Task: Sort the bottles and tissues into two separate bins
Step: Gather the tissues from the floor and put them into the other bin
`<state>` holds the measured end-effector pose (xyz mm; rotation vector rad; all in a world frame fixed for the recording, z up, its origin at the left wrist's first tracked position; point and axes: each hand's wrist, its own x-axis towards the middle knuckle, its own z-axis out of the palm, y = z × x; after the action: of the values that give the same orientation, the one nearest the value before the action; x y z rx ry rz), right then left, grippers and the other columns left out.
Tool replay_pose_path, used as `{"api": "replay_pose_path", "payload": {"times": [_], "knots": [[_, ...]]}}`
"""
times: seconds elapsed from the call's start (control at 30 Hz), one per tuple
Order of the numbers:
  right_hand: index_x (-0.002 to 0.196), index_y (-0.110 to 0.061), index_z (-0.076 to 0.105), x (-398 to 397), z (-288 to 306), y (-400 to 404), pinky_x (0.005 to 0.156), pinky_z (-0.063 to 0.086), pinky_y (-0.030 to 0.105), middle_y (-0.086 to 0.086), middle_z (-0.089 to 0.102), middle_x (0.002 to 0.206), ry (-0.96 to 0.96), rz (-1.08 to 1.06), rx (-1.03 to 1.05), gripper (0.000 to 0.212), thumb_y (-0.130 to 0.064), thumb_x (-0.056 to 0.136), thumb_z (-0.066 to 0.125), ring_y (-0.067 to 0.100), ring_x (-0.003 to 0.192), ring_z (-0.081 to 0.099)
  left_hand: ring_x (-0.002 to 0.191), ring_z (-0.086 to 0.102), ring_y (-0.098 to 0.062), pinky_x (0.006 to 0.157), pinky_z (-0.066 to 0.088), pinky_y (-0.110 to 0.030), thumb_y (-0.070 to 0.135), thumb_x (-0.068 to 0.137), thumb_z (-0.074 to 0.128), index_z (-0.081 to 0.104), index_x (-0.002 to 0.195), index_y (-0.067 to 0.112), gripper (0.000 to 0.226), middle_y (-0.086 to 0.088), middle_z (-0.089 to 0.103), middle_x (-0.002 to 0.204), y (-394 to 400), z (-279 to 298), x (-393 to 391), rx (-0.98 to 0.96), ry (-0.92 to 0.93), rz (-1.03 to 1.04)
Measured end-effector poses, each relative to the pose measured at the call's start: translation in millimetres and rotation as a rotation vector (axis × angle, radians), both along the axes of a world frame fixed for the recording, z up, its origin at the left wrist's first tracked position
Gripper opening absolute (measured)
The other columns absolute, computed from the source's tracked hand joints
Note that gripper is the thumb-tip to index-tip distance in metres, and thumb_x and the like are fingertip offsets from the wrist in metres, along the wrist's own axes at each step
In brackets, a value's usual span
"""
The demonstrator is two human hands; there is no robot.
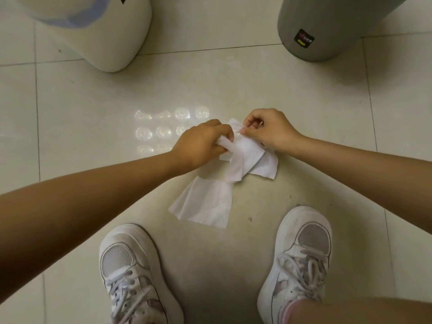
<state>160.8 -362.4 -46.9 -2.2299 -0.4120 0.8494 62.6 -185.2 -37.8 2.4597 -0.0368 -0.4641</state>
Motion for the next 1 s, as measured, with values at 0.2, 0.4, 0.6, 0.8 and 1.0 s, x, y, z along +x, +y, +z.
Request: {"api": "replay_pose_path", "payload": {"times": [0.2, 0.4, 0.6, 0.8, 1.0], "knots": [[0.14, -0.036, 0.034, -8.8, 1.4, -14.9, 0.101, 0.038, 0.037, -0.007, 0.041, 0.133, -0.086, 0.442, -0.178, 0.084, -0.067, 0.068, 0.065, 0.015, 0.122, 0.04, 0.081, 0.055, -0.018, 0.069, 0.047, -0.035, 0.03, 0.078, 0.061, 0.061, 0.094, 0.02, 0.018, 0.004, 0.057, 0.093, 43.2, 11.9, -19.5, -0.085, -0.034, -0.02], [0.146, -0.045, 0.009, -29.3, -3.5, -1.7, 0.1, 0.035, 0.043, -0.002, 0.012, 0.154, -0.323, 0.785, -0.312, 0.102, -0.07, 0.065, 0.065, 0.024, 0.135, 0.022, 0.089, 0.059, -0.019, 0.062, 0.047, -0.028, 0.049, 0.072, 0.059, 0.059, 0.096, 0.028, 0.032, 0.003, 0.049, 0.117, 68.6, 3.3, -69.8, 0.102, -0.083, -0.264], [0.147, -0.038, 0.015, -35.0, -10.6, 9.7, 0.09, 0.041, 0.039, 0.003, 0.012, 0.154, -0.436, 0.859, -0.343, 0.095, -0.053, 0.071, 0.07, 0.027, 0.128, 0.028, 0.12, 0.047, -0.033, 0.078, 0.049, -0.046, 0.091, 0.046, 0.05, 0.046, 0.129, 0.016, 0.112, -0.009, 0.045, 0.14, 26.0, -11.6, -105.4, 0.415, 0.002, -0.35], [0.14, -0.027, 0.034, -33.3, -5.4, 12.2, 0.071, 0.05, 0.036, 0.005, 0.032, 0.134, -0.424, 0.85, -0.34, 0.076, -0.047, 0.076, 0.069, 0.024, 0.108, 0.041, 0.126, 0.037, -0.041, 0.077, 0.044, -0.051, 0.072, 0.055, 0.065, 0.041, 0.124, 0.017, 0.092, -0.013, 0.027, 0.144, -5.7, -23.8, -101.9, 0.531, 0.037, -0.352], [0.125, -0.021, 0.044, -31.2, -7.5, 15.4, 0.057, 0.038, 0.031, 0.003, 0.043, 0.109, -0.388, 0.855, -0.349, 0.049, -0.035, 0.082, 0.062, 0.02, 0.085, 0.048, 0.095, 0.061, -0.038, 0.051, 0.048, -0.034, 0.015, 0.063, 0.071, 0.064, 0.103, 0.011, 0.041, -0.014, 0.057, 0.117, 5.1, -21.7, -82.6, 0.481, -0.112, -0.41]]}}
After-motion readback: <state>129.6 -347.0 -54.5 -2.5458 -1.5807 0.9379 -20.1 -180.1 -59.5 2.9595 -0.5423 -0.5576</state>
